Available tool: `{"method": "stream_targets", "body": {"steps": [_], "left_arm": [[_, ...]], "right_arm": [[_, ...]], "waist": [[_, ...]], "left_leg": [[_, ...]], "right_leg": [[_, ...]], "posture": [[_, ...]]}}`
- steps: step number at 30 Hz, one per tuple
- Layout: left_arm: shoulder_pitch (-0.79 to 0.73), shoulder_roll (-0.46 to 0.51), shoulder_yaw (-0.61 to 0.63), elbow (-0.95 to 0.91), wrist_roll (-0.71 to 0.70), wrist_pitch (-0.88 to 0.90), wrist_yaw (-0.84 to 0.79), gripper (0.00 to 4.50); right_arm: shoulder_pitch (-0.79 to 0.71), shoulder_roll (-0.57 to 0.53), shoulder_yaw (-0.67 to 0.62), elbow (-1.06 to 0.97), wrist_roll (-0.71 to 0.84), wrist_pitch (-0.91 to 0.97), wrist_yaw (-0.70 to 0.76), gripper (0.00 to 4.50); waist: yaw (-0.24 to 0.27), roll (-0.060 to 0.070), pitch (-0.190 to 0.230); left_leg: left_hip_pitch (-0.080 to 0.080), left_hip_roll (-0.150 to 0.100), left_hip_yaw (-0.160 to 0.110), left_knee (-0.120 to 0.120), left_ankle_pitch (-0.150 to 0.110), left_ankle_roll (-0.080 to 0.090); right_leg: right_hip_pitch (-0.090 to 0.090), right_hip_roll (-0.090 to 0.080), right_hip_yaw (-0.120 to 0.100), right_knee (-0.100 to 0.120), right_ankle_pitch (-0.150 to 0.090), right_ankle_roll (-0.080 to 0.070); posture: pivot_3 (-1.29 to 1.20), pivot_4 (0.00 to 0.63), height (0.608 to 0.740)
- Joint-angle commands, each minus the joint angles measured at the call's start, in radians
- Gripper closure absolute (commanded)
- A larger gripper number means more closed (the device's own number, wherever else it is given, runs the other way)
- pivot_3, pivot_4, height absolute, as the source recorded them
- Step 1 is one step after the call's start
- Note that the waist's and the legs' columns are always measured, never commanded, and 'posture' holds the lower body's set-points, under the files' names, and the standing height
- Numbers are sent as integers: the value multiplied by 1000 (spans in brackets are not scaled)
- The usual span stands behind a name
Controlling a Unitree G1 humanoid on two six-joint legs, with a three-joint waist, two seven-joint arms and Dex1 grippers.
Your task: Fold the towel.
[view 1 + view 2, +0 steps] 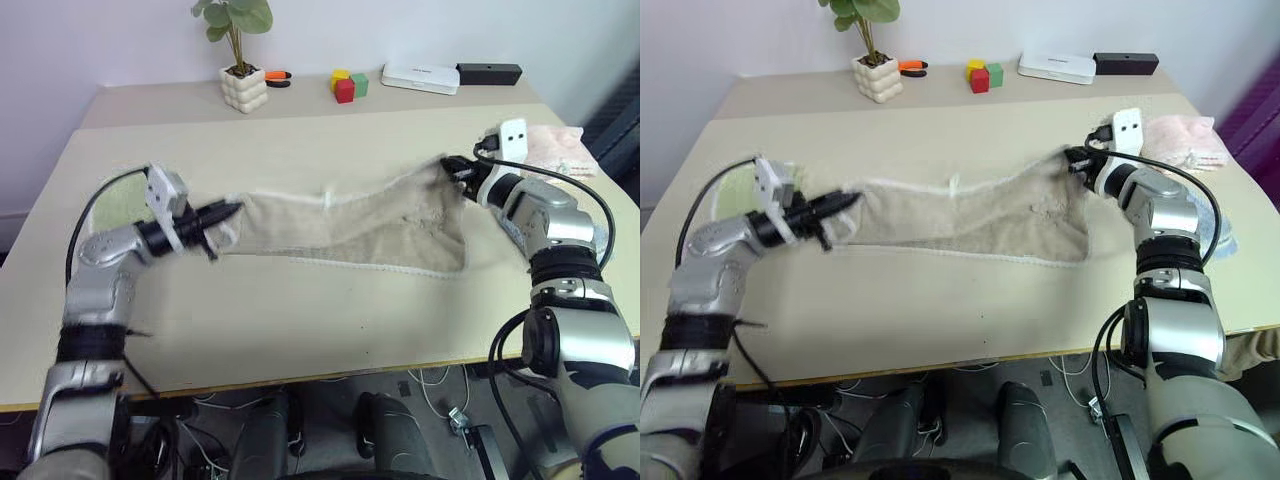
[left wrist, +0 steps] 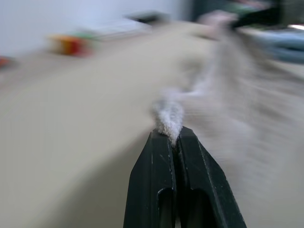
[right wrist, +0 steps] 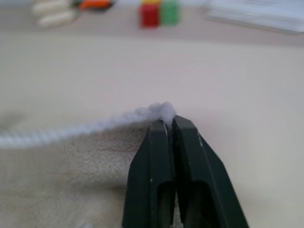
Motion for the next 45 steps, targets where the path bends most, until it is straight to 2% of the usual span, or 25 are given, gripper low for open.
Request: {"method": "stream_targets", "body": {"steps": [1,5,7,10,12,16,22,26,29,33,37,40,45], "left_arm": [[-276,13,19,308,129,-230,199,4500],[-512,40,18,518,199,-386,289,4500],[-591,64,22,559,203,-452,236,4500],[-602,88,17,578,205,-540,133,4500],[-544,92,28,558,154,-547,-63,4500],[-403,108,44,517,104,-532,-291,4500],[-174,147,68,400,35,-475,-532,4500],[-74,189,68,318,11,-424,-625,4500],[57,251,58,167,-55,-255,-731,4500],[241,335,49,-70,-140,-75,-746,4500],[432,421,69,-314,-231,129,-746,4500],[502,435,104,-409,-260,199,-734,4500],[482,360,117,-425,-227,148,-621,4500]], "right_arm": [[-125,27,-31,53,-6,-175,-104,4451],[-238,28,-45,99,-11,-322,-168,4451],[-265,15,-38,61,-7,-383,-116,4451],[-226,12,-44,-26,35,-395,-13,4451],[-116,16,-32,-167,86,-339,97,4451],[121,9,-10,-415,139,-227,184,4451],[421,-57,5,-679,196,-28,282,4451],[520,-130,-17,-793,263,101,342,4451],[606,-207,-54,-872,326,206,397,4451],[671,-255,-78,-906,353,267,406,4451],[727,-273,-90,-924,338,229,433,4451],[754,-278,-96,-928,333,197,459,4451],[683,-252,-98,-822,299,124,416,4451]], "waist": [[-4,0,0],[-10,0,1],[-21,0,1],[-30,0,1],[-30,0,0],[-30,0,0],[-28,0,1],[-27,-1,1],[-27,-1,1],[-27,-1,1],[-24,-1,1],[-15,-1,1],[0,-1,1]], "left_leg": [[0,0,0,0,0,0],[-1,0,2,-3,0,0],[-1,0,2,-5,0,0],[-1,0,2,-7,0,0],[-1,0,3,-6,0,0],[13,0,3,-5,-1,1],[9,1,0,-2,-2,3],[9,1,0,-2,-3,4],[10,1,0,-1,-4,4],[10,1,-1,-1,-4,5],[10,1,-1,-2,-7,5],[11,1,-1,-2,-8,6],[11,1,-1,-2,-9,6]], "right_leg": [[0,0,0,-1,0,0],[-1,0,0,0,1,2],[-2,1,0,-1,0,3],[-2,1,0,-2,-1,4],[-1,1,0,-2,-1,4],[11,0,0,-3,-1,4],[6,-4,1,1,0,4],[6,-5,1,1,0,4],[6,-6,1,1,0,3],[7,-6,1,0,0,3],[6,-6,2,-1,-2,0],[2,-7,2,-2,-2,-1],[2,-7,2,-3,-2,-2]], "posture": [[0,150,740],[0,150,740],[0,150,740],[0,150,740],[0,150,740],[0,150,740],[0,150,740],[0,150,740],[0,150,740],[0,150,740],[0,150,740],[0,150,740],[0,150,740]]}}
